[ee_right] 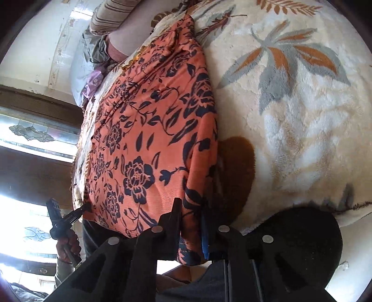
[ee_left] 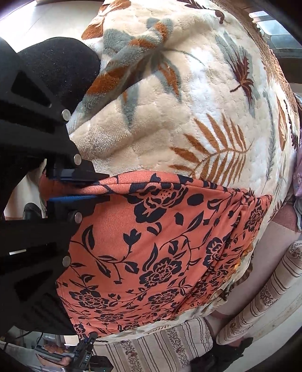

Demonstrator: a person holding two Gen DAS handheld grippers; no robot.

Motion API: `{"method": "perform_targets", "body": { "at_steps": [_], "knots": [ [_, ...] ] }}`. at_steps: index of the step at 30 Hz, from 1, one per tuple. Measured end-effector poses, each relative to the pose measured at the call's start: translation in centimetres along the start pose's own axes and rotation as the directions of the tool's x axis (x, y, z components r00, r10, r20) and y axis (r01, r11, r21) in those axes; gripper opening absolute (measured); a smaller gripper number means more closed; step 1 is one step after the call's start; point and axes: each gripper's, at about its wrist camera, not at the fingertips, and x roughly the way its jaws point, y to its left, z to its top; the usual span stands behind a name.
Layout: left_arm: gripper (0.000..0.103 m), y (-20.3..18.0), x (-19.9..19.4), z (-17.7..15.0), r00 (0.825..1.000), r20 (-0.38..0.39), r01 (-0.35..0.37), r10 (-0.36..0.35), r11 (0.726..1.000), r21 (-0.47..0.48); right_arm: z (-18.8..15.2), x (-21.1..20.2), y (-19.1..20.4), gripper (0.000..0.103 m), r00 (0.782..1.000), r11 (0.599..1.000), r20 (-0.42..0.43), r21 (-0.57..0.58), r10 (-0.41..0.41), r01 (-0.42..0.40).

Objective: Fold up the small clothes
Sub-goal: 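Lift the hem and fold it toward the collar with both tools, then release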

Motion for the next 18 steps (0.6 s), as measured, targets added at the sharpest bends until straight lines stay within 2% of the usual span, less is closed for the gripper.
{"method": "perform_targets", "body": {
  "at_steps": [2, 4, 5, 7, 8, 9, 10, 11, 12, 14, 16, 18],
  "knots": [
    [0.02, 0.2, 0.3, 0.0, 1.0, 0.0, 0.004, -0.004, 1.0, -0.01, 0.2, 0.8, -0.5, 0.019, 0.999, 1.0, -0.038, 0.01, -0.008, 0.008],
    [0.035, 0.0, 0.1, 0.0, 1.0, -0.003, 0.028, -0.028, 1.0, 0.004, 0.0, 1.6, -0.9, 0.02, 0.997, 0.999, -0.067, 0.021, -0.036, 0.037],
    [0.048, -0.2, 0.1, -0.1, 0.999, -0.003, 0.035, -0.035, 0.999, 0.014, -0.1, 1.8, -1.0, 0.02, 0.997, 0.999, -0.072, 0.015, -0.033, 0.034],
    [0.051, -0.7, 0.3, -0.3, 1.0, -0.004, 0.024, -0.024, 0.999, 0.042, -0.2, 1.9, -1.2, 0.021, 0.998, 0.999, -0.066, 0.026, -0.018, 0.019],
    [0.048, -1.0, 0.4, -0.4, 1.0, -0.01, 0.004, -0.003, 0.998, 0.066, -0.3, 1.9, -1.4, 0.021, 0.998, 0.999, -0.061, 0.038, -0.004, 0.006],
    [0.024, -1.4, 0.5, -0.3, 1.0, -0.016, -0.023, 0.024, 0.996, 0.088, -0.4, 1.8, -1.5, 0.021, 0.998, 0.999, -0.061, 0.04, 0.01, -0.007],
    [0.014, -1.5, 0.5, -0.2, 0.999, -0.023, -0.033, 0.035, 0.994, 0.1, -0.4, 1.8, -1.4, 0.017, 0.998, 0.999, -0.062, 0.037, 0.015, -0.012],
    [0.008, -1.4, 0.3, 0.0, 1.0, -0.026, -0.015, 0.017, 0.995, 0.094, -0.5, 1.7, -1.4, 0.015, 0.998, 0.999, -0.064, 0.038, 0.02, -0.017],
    [0.007, -1.3, -0.3, 0.3, 1.0, -0.024, 0.009, -0.008, 0.997, 0.077, -0.5, 1.5, -1.3, 0.009, 0.998, 0.998, -0.062, 0.046, 0.033, -0.03],
    [0.007, -1.6, -2.6, 1.0, 0.997, 0.026, 0.068, -0.07, 0.994, 0.082, -0.3, 0.3, -0.7, 0.008, 0.994, 0.992, -0.026, 0.069, 0.11, -0.108],
    [0.007, -1.7, -5.5, 2.1, 0.988, 0.099, 0.114, -0.122, 0.99, 0.083, 0.2, -1.4, 0.1, 0.007, 0.981, 0.978, 0.038, 0.077, 0.189, -0.192],
    [0.007, -1.5, -6.8, 3.2, 0.978, 0.124, 0.16, -0.167, 0.985, 0.063, 0.6, -2.3, 0.2, 0.007, 0.966, 0.963, 0.079, 0.093, 0.246, -0.253]
  ]
}}
